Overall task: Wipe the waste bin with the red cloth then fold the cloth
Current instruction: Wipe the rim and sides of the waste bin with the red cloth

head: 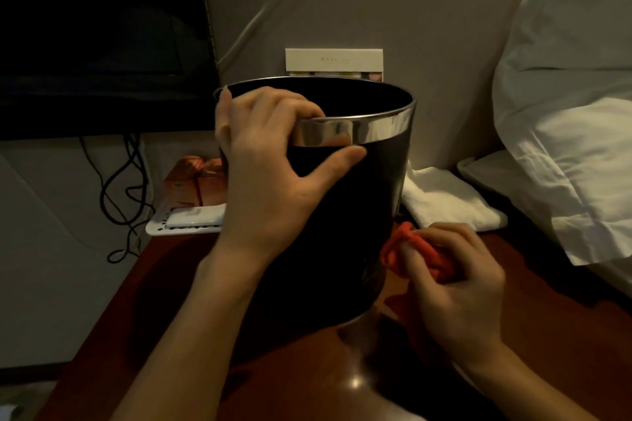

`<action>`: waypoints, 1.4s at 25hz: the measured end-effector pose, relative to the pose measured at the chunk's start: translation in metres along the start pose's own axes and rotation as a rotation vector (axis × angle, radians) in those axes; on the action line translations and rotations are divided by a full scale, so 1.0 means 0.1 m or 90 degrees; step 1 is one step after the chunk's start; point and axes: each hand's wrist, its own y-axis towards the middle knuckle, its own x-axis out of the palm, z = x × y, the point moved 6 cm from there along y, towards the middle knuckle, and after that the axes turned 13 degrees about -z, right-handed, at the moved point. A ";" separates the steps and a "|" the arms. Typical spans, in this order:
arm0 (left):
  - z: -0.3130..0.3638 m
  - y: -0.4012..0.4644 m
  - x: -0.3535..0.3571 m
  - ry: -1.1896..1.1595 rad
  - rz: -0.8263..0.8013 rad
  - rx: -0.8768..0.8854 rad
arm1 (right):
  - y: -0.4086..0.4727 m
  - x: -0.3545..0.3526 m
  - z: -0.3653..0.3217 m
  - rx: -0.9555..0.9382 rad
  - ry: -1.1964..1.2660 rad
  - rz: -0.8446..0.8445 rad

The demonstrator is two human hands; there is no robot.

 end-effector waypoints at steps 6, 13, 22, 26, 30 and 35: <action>-0.17 0.00 -0.07 -0.041 0.002 0.002 | -0.08 0.31 0.01 -0.156 -0.084 -0.144; -0.17 0.01 -0.08 -0.048 0.003 0.009 | 0.02 0.27 -0.18 -0.209 -0.123 -0.113; -0.21 0.02 -0.10 -0.077 0.002 0.017 | -0.05 0.44 -0.23 -0.233 -0.148 -0.174; -0.26 0.01 -0.11 -0.102 0.008 0.022 | 0.58 -0.07 -0.66 -0.172 -0.041 0.084; -0.31 0.01 -0.13 -0.096 0.005 0.014 | 0.56 0.13 -0.81 -0.259 -0.079 0.040; -0.13 0.00 -0.10 -0.020 -0.010 0.005 | -0.26 0.70 -0.34 -0.369 -0.261 -0.227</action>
